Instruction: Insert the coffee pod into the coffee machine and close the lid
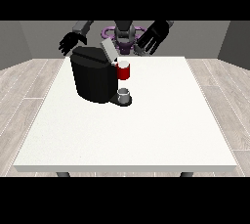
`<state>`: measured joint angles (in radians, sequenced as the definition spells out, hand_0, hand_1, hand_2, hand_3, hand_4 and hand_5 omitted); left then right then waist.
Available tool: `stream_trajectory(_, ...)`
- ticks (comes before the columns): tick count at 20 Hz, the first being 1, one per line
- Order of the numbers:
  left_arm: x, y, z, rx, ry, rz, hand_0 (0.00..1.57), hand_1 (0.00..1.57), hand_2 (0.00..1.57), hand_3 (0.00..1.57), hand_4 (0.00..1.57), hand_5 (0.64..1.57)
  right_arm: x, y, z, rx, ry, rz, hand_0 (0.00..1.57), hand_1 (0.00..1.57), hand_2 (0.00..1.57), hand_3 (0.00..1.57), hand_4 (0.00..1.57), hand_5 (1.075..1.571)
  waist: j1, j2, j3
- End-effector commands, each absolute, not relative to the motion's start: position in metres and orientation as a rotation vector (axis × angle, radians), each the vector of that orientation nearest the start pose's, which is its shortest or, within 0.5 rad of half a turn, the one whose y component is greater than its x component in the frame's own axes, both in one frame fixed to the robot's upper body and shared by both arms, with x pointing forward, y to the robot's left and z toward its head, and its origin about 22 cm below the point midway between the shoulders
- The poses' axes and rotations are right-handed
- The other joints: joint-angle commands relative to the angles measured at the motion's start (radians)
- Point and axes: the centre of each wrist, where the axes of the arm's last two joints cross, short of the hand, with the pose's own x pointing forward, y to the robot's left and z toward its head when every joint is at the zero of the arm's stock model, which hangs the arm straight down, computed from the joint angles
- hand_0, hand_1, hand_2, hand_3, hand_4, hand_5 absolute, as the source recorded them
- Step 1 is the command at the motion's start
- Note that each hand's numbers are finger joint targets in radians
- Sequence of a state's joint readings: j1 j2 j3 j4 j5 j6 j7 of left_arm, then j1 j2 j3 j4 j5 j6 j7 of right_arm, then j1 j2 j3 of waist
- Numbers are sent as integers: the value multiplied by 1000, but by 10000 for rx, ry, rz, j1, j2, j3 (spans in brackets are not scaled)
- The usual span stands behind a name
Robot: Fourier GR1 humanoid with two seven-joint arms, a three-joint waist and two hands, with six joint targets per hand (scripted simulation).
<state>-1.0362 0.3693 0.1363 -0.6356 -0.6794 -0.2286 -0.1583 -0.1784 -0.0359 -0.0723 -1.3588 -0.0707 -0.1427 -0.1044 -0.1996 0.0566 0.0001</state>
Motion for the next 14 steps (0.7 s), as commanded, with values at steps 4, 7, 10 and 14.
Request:
stream_trajectory(4,434,245,76,1432,-15960,-5292,0,0,0,0,261,1571,265,-253,-21,-1552,-15742,-915,0,0,0,0,357,1571,1020,-1499,-24)
stream_trajectory(7,417,246,38,903,-15591,-4680,0,0,0,0,0,1571,269,-253,-5,-1072,-15725,-460,0,0,0,0,349,1571,1347,-2177,-16)
stream_trajectory(10,398,251,7,597,-15653,-4037,0,0,0,0,0,1571,276,-266,15,-692,-16067,-73,0,0,0,0,257,1571,1600,-2362,-11)
stream_trajectory(14,394,270,7,-278,-15392,-3180,0,0,0,0,227,1571,287,-264,40,-826,-16339,410,0,0,0,0,43,1571,2099,-2811,-7)
